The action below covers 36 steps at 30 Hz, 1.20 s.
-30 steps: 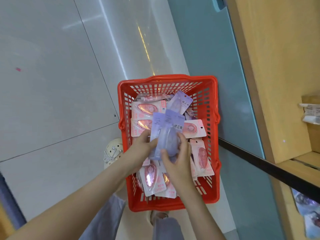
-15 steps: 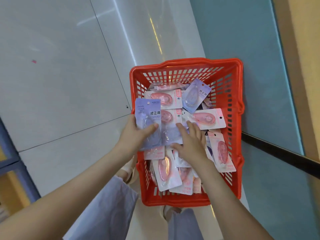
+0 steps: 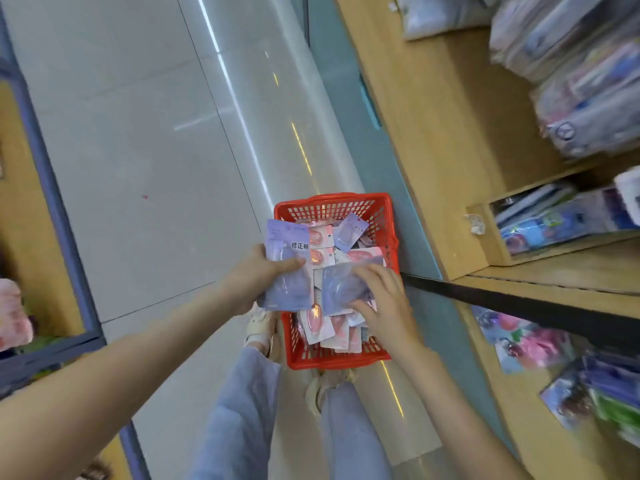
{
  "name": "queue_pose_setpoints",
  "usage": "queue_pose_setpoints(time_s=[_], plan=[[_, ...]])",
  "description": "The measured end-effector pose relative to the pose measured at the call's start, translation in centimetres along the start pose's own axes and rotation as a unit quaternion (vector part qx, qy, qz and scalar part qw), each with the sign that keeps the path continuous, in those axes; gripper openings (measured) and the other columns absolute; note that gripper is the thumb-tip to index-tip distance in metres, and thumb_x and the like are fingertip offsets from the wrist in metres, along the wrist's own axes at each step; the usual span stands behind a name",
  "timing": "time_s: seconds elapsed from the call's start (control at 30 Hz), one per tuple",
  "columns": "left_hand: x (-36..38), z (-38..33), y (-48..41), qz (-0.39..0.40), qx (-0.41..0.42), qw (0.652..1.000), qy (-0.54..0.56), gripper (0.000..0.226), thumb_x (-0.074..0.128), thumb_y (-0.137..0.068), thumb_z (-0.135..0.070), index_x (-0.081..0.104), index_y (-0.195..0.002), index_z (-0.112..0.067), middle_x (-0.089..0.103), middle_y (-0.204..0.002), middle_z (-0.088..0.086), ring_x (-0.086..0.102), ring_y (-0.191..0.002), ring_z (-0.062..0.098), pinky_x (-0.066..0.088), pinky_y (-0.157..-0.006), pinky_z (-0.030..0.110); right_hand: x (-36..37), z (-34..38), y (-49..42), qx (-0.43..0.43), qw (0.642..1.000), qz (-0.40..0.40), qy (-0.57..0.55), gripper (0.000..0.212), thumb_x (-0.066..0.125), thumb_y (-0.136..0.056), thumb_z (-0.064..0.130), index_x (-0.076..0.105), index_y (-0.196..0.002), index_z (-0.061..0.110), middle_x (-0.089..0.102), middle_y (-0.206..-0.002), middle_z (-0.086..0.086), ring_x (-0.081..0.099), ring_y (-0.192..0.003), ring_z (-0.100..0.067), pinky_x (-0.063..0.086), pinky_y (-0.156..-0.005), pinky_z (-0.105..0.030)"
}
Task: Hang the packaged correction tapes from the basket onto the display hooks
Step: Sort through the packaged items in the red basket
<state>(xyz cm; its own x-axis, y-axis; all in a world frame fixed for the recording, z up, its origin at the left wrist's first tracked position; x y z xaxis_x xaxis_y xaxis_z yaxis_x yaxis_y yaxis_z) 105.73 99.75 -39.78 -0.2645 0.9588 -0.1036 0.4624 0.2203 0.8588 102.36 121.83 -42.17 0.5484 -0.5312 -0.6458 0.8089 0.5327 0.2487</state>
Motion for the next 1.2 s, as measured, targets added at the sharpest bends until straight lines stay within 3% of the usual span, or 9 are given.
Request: queue_pose_setpoints(time_s=[0.17,0.27,0.4,0.47,0.57,0.67,0.77,0.97,1.2], plan=[[4.0,-7.1,14.4,0.182,0.103,0.977,-0.047,0.016,0.061,-0.091,-0.012,0.06,-0.106,-0.015,0.072,-0.09,0.0,0.07,-0.075,0.008,0.054,-0.06,0.02,-9.5,11.9,6.8,-0.132,0.99,-0.025,0.045,0.042,0.052,-0.082,0.023,0.046,-0.123,0.031,0.043,-0.12,0.008,0.038,-0.112,-0.019,0.041,-0.092,-0.04],[5.2,-9.0,21.8,0.277,0.137,0.948,-0.081,0.029,0.061,-0.088,-0.015,0.059,-0.116,-0.009,0.073,-0.099,0.005,0.07,-0.088,0.015,0.055,-0.067,0.023,-13.9,15.8,11.9,-0.174,0.977,-0.075,0.094,0.055,0.063,-0.076,0.005,0.049,-0.124,0.027,0.043,-0.123,0.004,0.038,-0.109,-0.02,0.031,-0.102,-0.026],[7.5,-8.8,30.7,0.366,0.182,0.904,-0.127,0.028,0.061,-0.09,-0.009,0.061,-0.117,-0.016,0.071,-0.11,0.006,0.068,-0.102,0.018,0.055,-0.076,0.025,-18.0,20.4,20.4,-0.073,0.989,-0.127,-0.036,0.063,0.041,-0.069,-0.012,0.063,-0.117,0.023,0.039,-0.138,0.011,0.032,-0.132,-0.001,0.017,-0.109,-0.008],[9.2,-8.3,35.2,0.387,0.23,0.882,-0.136,0.027,0.059,-0.091,-0.006,0.062,-0.117,-0.013,0.073,-0.105,0.003,0.069,-0.098,0.016,0.054,-0.075,0.023,-19.6,23.2,25.1,-0.026,0.98,-0.171,-0.095,0.056,0.039,-0.069,-0.007,0.062,-0.111,0.022,0.034,-0.141,0.005,0.023,-0.134,0.013,0.016,-0.108,-0.006],[12.2,-8.1,42.9,0.398,0.326,0.845,-0.148,0.023,0.062,-0.089,-0.007,0.065,-0.111,-0.014,0.074,-0.103,0.001,0.069,-0.095,0.014,0.054,-0.077,0.026,-22.3,27.4,32.2,0.01,0.954,-0.272,-0.124,0.042,0.049,-0.074,0.013,0.053,-0.112,0.03,0.029,-0.148,0.005,0.014,-0.14,0.009,0.014,-0.111,-0.009],[15.2,-7.7,51.2,0.423,0.386,0.803,-0.163,0.029,0.067,-0.078,-0.021,0.067,-0.107,-0.02,0.073,-0.106,0.002,0.068,-0.101,0.019,0.052,-0.092,0.041,-24.5,30.7,39.1,0.013,0.917,-0.387,-0.094,0.038,0.055,-0.079,0.039,0.045,-0.114,0.027,0.019,-0.151,0.005,0.009,-0.144,-0.001,0.011,-0.113,-0.013],[18.4,-6.1,59.1,0.473,0.44,0.739,-0.189,0.041,0.061,-0.084,-0.021,0.059,-0.124,-0.012,0.068,-0.118,0.01,0.063,-0.111,0.027,0.048,-0.098,0.047,-26.9,33.2,46.4,0.02,0.872,-0.489,-0.036,0.055,0.059,-0.081,0.037,0.03,-0.126,0.022,0.016,-0.144,0.012,0.015,-0.14,-0.005,0.011,-0.114,-0.013],[26.8,1.1,73.8,0.51,0.536,0.64,-0.209,0.03,0.055,-0.095,-0.007,0.058,-0.124,-0.016,0.07,-0.113,-0.002,0.066,-0.102,0.008,0.053,-0.081,0.02,-32.2,33.7,65.6,0.114,0.796,-0.589,0.078,0.062,0.067,-0.082,0.024,0.036,-0.136,0.018,0.028,-0.129,0.009,0.028,-0.126,-0.007,0.027,-0.11,-0.029],[37.9,11.6,89.2,0.585,0.58,0.538,-0.179,0.038,0.06,-0.093,-0.01,0.053,-0.129,-0.02,0.065,-0.122,-0.002,0.064,-0.108,0.009,0.052,-0.094,0.032,-36.4,32.7,86.7,0.165,0.771,-0.603,0.122,0.07,0.056,-0.092,0.022,0.019,-0.149,0.036,0.022,-0.124,0.017,0.032,-0.106,0.007,0.033,-0.076,0.001]])
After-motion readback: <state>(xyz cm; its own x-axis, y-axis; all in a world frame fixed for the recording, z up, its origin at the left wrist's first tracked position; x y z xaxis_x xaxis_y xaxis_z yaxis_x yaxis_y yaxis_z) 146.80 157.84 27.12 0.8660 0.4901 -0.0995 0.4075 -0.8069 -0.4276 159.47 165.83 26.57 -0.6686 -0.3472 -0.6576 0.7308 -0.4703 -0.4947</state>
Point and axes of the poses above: each hand's wrist, its own y-axis away from the middle knuckle, its own x-axis out of the palm, z = x × y, the point moved 3 cm from there along -y, towards the middle knuckle
